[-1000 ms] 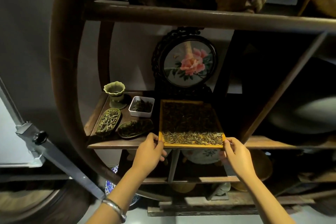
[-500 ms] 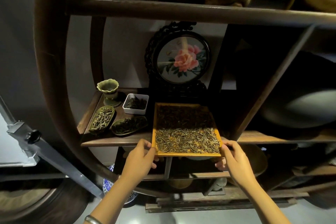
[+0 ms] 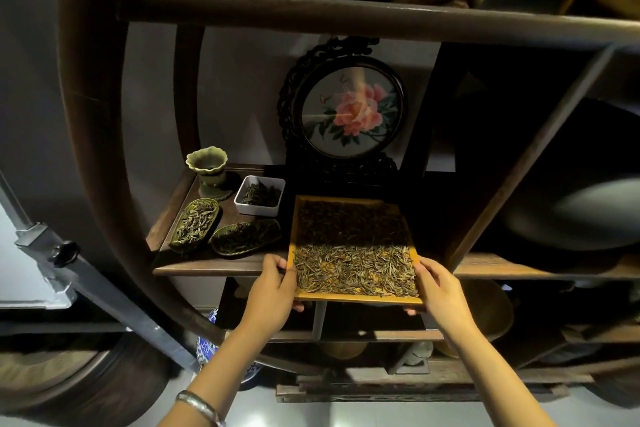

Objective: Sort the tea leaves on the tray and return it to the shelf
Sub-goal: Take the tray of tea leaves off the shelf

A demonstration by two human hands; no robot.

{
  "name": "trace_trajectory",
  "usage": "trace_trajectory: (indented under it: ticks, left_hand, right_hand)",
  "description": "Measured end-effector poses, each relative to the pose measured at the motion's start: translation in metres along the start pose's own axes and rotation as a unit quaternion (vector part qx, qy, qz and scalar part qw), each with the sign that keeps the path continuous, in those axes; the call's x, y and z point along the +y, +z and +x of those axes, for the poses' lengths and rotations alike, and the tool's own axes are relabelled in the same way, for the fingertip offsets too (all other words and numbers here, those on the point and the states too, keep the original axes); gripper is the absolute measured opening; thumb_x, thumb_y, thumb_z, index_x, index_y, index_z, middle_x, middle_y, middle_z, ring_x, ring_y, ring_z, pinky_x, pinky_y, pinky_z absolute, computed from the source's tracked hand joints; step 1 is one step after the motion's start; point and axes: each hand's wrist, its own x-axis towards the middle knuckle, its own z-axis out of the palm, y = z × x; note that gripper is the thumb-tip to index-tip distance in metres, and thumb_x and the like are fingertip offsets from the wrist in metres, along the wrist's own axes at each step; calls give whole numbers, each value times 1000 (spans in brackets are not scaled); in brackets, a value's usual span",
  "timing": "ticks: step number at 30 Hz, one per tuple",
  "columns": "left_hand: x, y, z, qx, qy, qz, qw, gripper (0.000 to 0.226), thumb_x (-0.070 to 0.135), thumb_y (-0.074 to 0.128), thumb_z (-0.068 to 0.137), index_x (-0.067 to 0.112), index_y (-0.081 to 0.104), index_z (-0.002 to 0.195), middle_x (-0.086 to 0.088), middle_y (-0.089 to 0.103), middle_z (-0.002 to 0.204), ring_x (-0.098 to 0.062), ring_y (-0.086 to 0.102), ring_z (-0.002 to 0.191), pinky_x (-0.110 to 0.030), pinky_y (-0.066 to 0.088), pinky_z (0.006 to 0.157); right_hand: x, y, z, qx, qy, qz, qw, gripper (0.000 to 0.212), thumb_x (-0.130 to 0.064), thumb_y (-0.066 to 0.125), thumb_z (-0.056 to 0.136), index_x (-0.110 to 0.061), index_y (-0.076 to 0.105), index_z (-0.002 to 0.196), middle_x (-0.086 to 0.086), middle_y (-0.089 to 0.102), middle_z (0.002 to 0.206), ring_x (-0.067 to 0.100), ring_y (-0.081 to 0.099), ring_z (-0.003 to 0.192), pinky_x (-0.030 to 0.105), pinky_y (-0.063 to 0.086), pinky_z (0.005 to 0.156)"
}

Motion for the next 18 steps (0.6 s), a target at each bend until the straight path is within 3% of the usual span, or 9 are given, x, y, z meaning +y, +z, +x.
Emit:
trace_trajectory:
  ticks: [7,10,13,15,18]
  left_hand:
    - [-9,-8,-19,7,16,-43,999,10,19,46,102,14,53,106,4,71,76,-6,68,61,-25,56,55]
    - [-17,-16,-34,13,24,-60,998,10,18,47,102,15,56,99,11,71,67,-1,65,61,-17,51,54]
    - [-22,-30,-52,30,29,-67,997,12,18,48,101,16,59,95,5,65,66,-11,63,64,-33,58,62]
    - [-23,-42,-63,54,40,-65,996,14,16,49,100,15,59,90,3,56,66,-14,55,62,-28,55,59]
    - [-21,-62,-83,93,46,-48,993,16,13,48,100,11,57,87,-4,51,69,-16,48,65,-26,42,61]
  right_hand:
    - [-1,1,-21,15,-4,-5,1000,25,-23,47,98,-16,70,90,8,74,82,19,71,71,32,57,51]
    - [-2,4,-31,1,-11,-29,1000,26,-25,46,98,-20,70,89,3,73,82,21,69,79,45,58,67]
    - [-4,12,-41,-26,-12,-21,999,29,-24,43,99,-14,68,89,7,71,84,20,67,77,43,58,60]
    - [-6,21,-46,-47,-15,-12,999,30,-22,40,100,-10,66,88,12,68,86,14,66,70,33,55,49]
    - [-11,38,-51,-81,-44,-22,996,29,-24,40,100,-13,64,88,7,70,88,18,65,81,34,54,63]
